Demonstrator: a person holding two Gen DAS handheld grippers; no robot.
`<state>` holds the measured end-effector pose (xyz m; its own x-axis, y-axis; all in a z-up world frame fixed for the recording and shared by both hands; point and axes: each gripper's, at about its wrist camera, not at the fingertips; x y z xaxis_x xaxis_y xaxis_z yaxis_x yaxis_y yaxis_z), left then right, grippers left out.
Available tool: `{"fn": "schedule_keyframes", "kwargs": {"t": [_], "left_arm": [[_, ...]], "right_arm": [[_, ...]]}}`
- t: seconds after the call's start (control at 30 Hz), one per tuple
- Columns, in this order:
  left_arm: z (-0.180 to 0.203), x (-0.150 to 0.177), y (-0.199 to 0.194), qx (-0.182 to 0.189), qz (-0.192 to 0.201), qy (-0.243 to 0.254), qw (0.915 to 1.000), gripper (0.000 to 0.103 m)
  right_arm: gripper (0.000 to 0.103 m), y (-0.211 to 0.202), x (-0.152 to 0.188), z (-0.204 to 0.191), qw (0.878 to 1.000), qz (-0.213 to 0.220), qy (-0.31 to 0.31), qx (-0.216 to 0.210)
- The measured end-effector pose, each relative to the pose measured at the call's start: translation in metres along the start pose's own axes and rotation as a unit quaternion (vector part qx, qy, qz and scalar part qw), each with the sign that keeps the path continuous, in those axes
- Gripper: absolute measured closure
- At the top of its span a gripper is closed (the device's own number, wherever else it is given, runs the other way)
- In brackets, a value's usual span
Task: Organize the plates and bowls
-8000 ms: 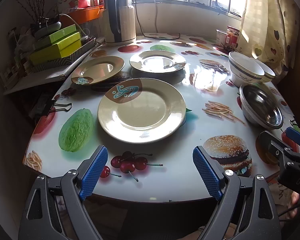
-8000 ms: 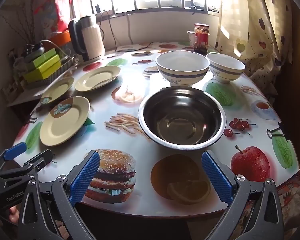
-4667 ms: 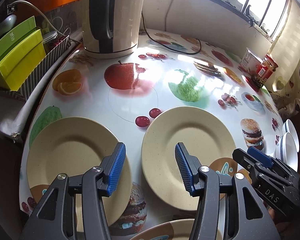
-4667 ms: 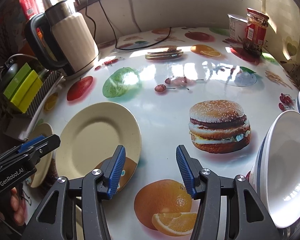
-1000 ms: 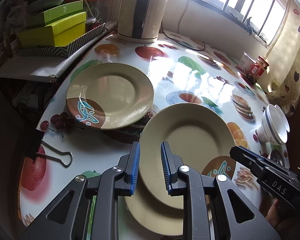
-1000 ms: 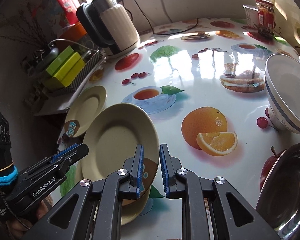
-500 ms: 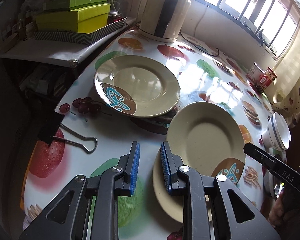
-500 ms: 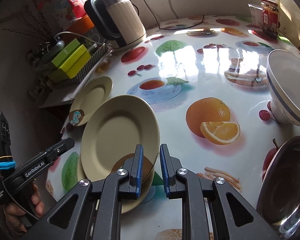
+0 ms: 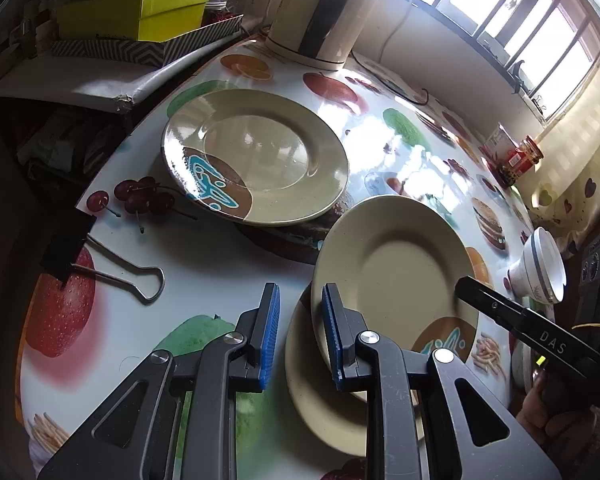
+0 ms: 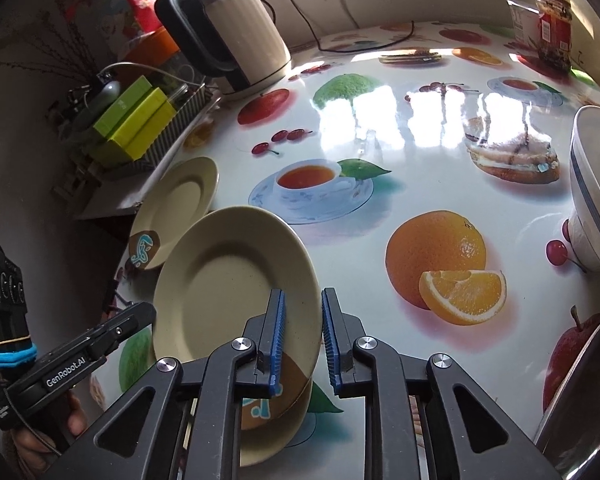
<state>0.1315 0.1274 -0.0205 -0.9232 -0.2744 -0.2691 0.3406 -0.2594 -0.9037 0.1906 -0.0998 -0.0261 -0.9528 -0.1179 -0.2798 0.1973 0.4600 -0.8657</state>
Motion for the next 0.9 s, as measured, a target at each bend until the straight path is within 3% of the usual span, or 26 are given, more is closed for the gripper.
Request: {"fn": "schedule_keyframes", "kwargs": {"t": [0.23,0.43,0.77,0.9], "left_arm": [[0.008,0.003,-0.003,0.018,-0.001,0.01,0.9998,0.08],[0.003,0.002,-0.003,0.009,0.002,0.002,1.0,0.08],[0.009,0.007,-0.007,0.039,-0.002,0.01,0.9992,0.08],[0.005,0.007,-0.008,0.028,0.002,-0.001,0.9996,0.08]], "right_arm": [[0.086,0.0,0.0,0.002,1.0,-0.003,0.005,-0.009],[0.087,-0.002,0.005,0.0,1.0,-0.005,0.003,-0.008],[0.087,-0.008,0.021,-0.01,1.0,-0.014,-0.015,-0.005],[0.087,-0.01,0.028,-0.012,1.0,-0.017,-0.019,-0.006]]}}
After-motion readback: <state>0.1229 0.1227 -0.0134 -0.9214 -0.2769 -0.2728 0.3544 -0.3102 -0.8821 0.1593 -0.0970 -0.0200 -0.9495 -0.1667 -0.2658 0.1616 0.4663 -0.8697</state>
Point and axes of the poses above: each gripper's, at about its wrist camera, not at the fingertips, and y roughly the way its jaws point, z to its right, x to its underside, and after that the axes turned 13 degrees about -z, right-handed
